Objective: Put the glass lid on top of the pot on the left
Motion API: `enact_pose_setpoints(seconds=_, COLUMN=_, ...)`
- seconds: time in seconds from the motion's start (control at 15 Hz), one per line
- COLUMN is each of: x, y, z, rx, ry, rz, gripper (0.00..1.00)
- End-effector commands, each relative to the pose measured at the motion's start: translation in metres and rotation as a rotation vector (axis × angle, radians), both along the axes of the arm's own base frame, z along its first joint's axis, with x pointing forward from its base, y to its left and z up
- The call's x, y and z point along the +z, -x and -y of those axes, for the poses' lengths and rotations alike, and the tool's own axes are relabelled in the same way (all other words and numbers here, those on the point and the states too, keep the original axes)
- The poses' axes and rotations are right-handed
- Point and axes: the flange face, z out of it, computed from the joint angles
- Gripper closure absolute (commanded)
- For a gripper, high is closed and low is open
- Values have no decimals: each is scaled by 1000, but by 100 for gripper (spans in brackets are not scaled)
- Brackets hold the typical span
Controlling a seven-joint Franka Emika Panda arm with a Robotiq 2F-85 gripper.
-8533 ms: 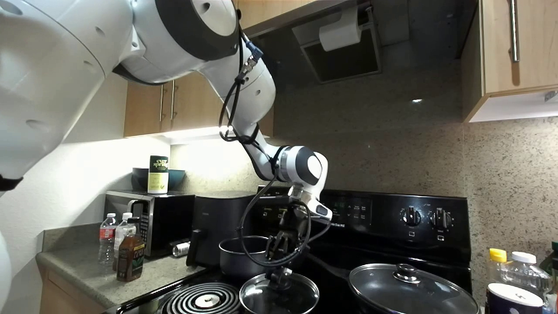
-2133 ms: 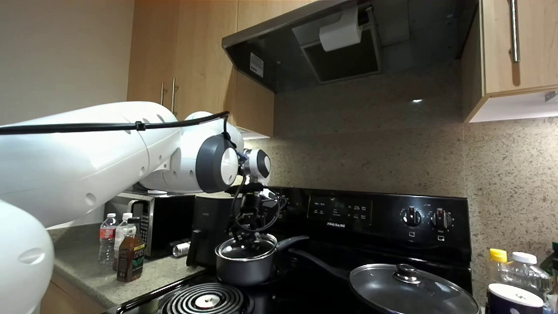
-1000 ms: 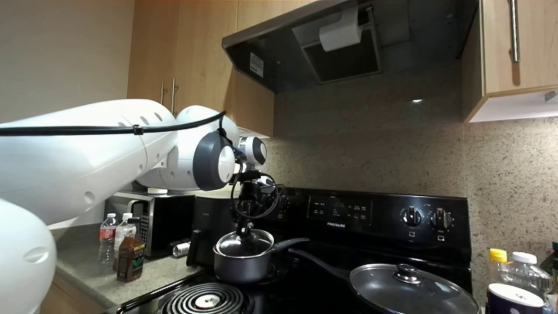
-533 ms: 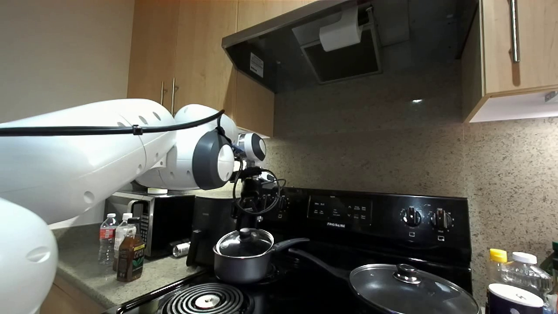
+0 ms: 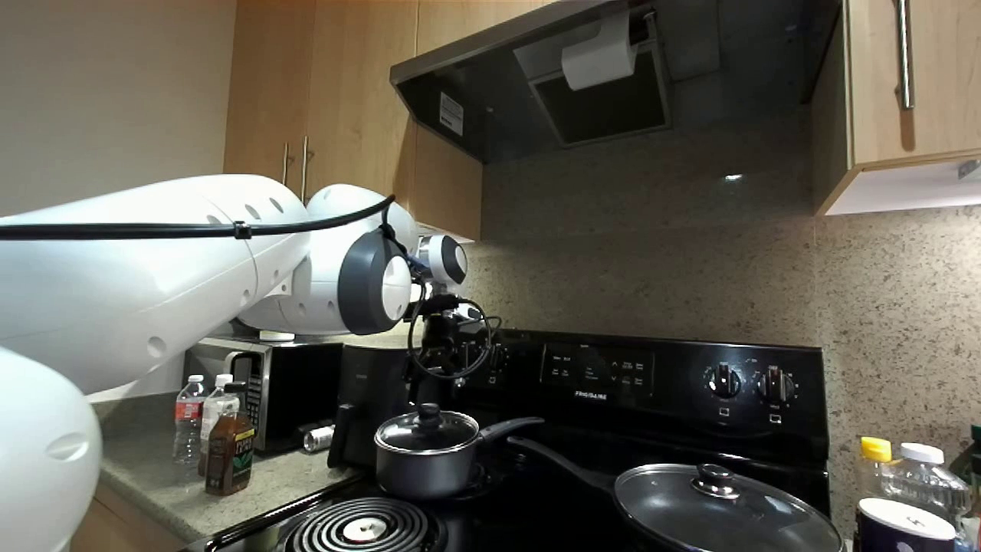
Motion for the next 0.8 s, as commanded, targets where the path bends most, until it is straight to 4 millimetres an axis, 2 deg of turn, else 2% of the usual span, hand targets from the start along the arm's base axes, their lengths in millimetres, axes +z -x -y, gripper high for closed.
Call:
enact_pose_setpoints(seconds=0.0, x=-7, y=-3, z=-5, rx=24, ry=-50, rz=3, gripper=0)
enact_pose_setpoints(seconds=0.33, x=-27, y=-6, z=-10, rx=24, ry=-95, rz=-5, gripper=0)
enact_pose_setpoints(seconds=0.4, x=-30, y=-7, z=-12, rx=22, ry=-97, rz=-3, gripper=25)
enact_pose_setpoints(seconds=0.47, x=-32, y=-7, z=-13, rx=23, ry=-99, rz=-3, gripper=26)
enact_pose_setpoints(seconds=0.73, x=-28, y=-9, z=-15, rx=24, ry=-97, rz=14, gripper=52)
